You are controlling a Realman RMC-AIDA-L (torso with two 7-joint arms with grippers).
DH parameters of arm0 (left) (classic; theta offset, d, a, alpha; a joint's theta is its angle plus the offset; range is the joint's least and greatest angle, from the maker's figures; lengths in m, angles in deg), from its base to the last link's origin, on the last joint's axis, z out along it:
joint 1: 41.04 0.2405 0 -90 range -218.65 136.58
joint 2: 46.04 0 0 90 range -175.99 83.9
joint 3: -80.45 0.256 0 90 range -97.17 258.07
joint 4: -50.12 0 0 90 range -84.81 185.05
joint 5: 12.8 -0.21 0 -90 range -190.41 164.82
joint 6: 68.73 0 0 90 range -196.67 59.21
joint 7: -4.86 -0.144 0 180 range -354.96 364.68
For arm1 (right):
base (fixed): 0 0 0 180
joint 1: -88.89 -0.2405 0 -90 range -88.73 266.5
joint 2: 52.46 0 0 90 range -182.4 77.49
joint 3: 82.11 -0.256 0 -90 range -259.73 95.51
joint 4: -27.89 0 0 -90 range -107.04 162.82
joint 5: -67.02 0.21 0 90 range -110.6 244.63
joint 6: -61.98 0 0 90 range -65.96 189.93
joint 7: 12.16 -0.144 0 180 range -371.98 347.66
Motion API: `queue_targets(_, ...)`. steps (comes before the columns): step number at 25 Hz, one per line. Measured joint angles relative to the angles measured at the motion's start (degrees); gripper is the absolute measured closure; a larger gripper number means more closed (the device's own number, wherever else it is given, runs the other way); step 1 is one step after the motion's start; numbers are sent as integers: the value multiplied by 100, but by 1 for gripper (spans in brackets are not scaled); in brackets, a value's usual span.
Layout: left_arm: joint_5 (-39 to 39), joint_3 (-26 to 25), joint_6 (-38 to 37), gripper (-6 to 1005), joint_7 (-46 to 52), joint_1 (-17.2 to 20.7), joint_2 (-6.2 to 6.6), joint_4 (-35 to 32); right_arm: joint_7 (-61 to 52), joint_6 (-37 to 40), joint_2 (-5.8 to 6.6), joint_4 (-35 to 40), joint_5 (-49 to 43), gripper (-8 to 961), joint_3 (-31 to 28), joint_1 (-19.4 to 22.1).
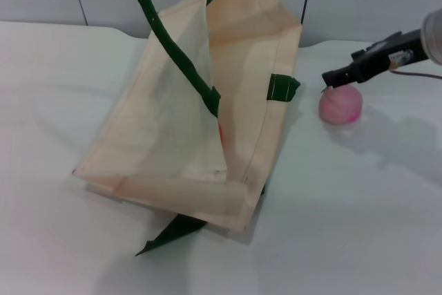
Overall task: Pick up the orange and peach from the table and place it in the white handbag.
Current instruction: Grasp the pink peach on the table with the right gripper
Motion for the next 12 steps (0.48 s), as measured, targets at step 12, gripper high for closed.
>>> queue_targets(12,-9,-9,13,867,2,-46,0,1,-2,12,38,-746,-384,161,-332,-269)
